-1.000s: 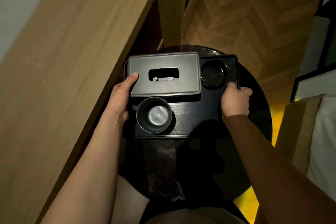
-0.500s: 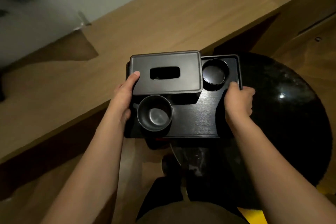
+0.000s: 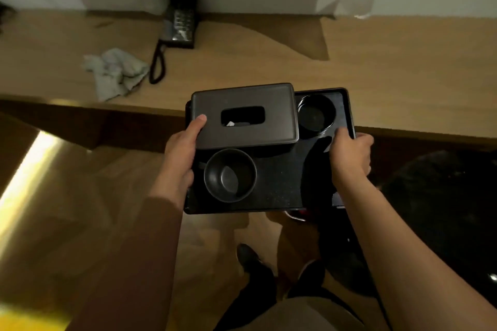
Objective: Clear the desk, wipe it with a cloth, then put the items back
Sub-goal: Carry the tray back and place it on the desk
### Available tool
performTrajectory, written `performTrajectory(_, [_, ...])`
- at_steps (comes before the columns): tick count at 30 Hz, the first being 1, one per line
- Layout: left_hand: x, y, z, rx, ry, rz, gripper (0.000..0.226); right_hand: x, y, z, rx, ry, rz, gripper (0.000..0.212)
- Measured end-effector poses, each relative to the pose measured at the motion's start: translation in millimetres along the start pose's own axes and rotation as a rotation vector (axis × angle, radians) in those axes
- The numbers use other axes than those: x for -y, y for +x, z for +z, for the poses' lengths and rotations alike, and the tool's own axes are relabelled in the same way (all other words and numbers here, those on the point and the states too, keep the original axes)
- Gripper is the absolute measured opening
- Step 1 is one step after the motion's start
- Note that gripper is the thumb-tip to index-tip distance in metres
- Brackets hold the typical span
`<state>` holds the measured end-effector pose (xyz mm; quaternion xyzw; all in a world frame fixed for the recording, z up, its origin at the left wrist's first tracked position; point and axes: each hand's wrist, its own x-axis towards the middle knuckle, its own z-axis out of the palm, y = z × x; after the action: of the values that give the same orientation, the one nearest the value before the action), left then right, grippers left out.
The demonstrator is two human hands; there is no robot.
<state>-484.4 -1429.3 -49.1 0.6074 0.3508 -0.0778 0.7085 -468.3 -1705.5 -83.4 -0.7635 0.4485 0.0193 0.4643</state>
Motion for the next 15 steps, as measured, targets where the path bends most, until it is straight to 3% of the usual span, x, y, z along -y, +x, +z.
performTrajectory(15, [11,-12,-338,-0.571,-0.414,0.019,0.084,82,-237,260,0.498,-0.251,-0.38,0.05])
